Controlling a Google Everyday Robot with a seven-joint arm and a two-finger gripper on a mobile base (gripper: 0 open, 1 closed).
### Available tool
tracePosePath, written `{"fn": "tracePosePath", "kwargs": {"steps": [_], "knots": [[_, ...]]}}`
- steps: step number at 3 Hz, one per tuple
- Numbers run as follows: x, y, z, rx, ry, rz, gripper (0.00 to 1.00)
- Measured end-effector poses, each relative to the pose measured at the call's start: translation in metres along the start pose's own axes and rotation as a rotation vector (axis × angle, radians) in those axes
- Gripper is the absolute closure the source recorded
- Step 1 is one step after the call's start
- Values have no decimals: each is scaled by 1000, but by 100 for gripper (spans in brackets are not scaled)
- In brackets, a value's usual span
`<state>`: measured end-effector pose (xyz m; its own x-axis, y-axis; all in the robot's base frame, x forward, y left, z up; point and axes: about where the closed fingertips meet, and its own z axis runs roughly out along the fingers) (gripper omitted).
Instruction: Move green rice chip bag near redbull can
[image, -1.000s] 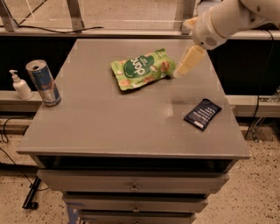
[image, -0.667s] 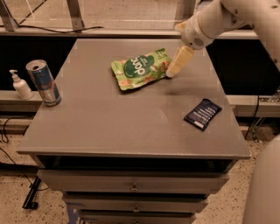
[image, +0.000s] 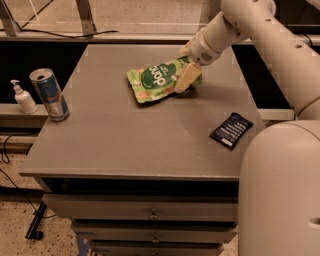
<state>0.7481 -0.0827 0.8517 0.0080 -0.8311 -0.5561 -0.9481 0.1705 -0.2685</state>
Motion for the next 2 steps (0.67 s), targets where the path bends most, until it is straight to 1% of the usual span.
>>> {"fn": "tracePosePath", "kwargs": {"steps": [1, 2], "knots": [[6, 2, 12, -21, 8, 25, 40], [6, 0, 6, -12, 17, 36, 63]]}}
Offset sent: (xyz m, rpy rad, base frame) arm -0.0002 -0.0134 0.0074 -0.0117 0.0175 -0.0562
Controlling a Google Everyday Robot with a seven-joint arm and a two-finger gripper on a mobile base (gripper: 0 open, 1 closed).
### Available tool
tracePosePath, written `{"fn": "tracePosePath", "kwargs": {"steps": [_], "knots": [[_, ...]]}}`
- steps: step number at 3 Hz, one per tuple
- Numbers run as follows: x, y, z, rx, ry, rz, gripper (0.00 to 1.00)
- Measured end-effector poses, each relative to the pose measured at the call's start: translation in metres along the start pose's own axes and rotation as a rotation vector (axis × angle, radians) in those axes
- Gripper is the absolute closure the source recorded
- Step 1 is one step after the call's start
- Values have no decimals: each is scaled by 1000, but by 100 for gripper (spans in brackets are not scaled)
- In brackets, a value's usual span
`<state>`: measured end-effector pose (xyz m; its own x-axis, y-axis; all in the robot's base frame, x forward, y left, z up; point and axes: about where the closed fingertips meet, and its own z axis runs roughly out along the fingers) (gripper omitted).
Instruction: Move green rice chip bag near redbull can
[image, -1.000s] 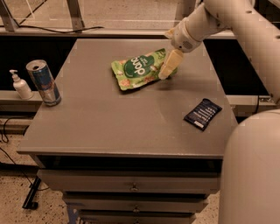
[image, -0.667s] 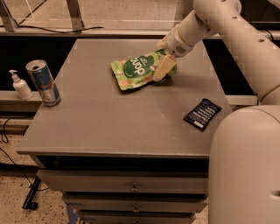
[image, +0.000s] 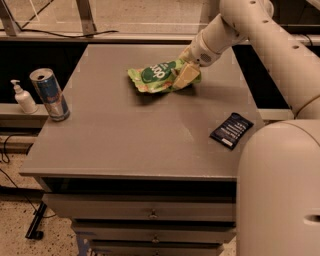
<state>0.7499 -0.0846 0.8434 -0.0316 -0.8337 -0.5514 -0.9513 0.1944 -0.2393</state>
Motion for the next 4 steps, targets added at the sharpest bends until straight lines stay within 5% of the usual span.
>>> {"fn": "tracePosePath", "kwargs": {"steps": [2, 3, 4], "knots": [[-41, 7, -25, 40, -42, 3, 100], [-70, 22, -19, 24, -78, -66, 100], [-91, 47, -9, -34, -95, -207, 100]]}}
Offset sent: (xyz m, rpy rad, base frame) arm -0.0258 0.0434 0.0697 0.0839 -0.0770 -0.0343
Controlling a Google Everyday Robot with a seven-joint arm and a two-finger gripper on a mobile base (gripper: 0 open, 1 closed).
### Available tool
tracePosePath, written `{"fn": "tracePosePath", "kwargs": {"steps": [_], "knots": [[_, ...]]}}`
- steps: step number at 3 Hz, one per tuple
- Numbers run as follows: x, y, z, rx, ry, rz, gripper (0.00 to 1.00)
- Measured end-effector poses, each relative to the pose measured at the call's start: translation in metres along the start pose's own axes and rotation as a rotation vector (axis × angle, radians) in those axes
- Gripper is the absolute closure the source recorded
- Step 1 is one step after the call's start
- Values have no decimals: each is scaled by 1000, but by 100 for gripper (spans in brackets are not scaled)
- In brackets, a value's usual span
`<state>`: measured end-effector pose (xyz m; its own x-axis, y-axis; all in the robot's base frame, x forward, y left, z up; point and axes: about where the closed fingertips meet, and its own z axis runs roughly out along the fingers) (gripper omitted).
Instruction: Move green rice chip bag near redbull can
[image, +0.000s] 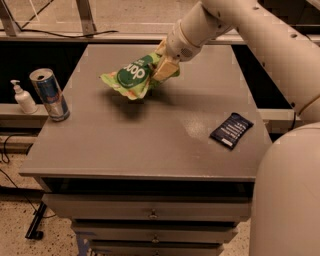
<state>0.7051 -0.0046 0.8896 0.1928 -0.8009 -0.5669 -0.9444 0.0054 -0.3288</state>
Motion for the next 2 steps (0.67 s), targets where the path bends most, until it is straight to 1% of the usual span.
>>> {"fn": "tracePosePath", "kwargs": {"steps": [1, 2], "knots": [[-17, 21, 3, -75, -25, -165, 100], [-32, 41, 1, -157, -54, -315, 100]]}}
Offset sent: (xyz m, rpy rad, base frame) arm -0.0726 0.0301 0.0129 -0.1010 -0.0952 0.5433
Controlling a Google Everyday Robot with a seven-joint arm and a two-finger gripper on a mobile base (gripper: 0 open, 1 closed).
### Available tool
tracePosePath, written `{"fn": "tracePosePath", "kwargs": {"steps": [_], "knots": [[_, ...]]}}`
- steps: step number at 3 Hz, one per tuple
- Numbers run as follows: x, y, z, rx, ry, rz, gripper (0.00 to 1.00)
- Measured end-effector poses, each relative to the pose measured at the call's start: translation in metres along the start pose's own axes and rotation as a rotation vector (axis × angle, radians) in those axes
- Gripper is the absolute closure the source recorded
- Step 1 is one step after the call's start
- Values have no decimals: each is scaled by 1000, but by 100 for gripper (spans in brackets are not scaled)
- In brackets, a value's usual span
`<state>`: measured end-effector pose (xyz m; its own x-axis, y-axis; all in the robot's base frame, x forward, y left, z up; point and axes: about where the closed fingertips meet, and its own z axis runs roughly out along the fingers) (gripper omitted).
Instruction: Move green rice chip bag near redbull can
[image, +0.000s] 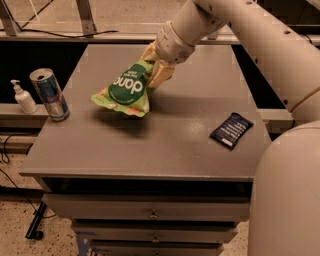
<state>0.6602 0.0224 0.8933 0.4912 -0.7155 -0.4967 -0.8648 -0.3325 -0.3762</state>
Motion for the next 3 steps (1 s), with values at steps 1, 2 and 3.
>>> {"fn": "tracePosePath", "kwargs": {"steps": [1, 2, 3], "knots": [[-21, 6, 10, -55, -50, -106, 100], [-42, 3, 30, -75, -118, -165, 100], [-59, -8, 51, -60, -157, -184, 100]]}}
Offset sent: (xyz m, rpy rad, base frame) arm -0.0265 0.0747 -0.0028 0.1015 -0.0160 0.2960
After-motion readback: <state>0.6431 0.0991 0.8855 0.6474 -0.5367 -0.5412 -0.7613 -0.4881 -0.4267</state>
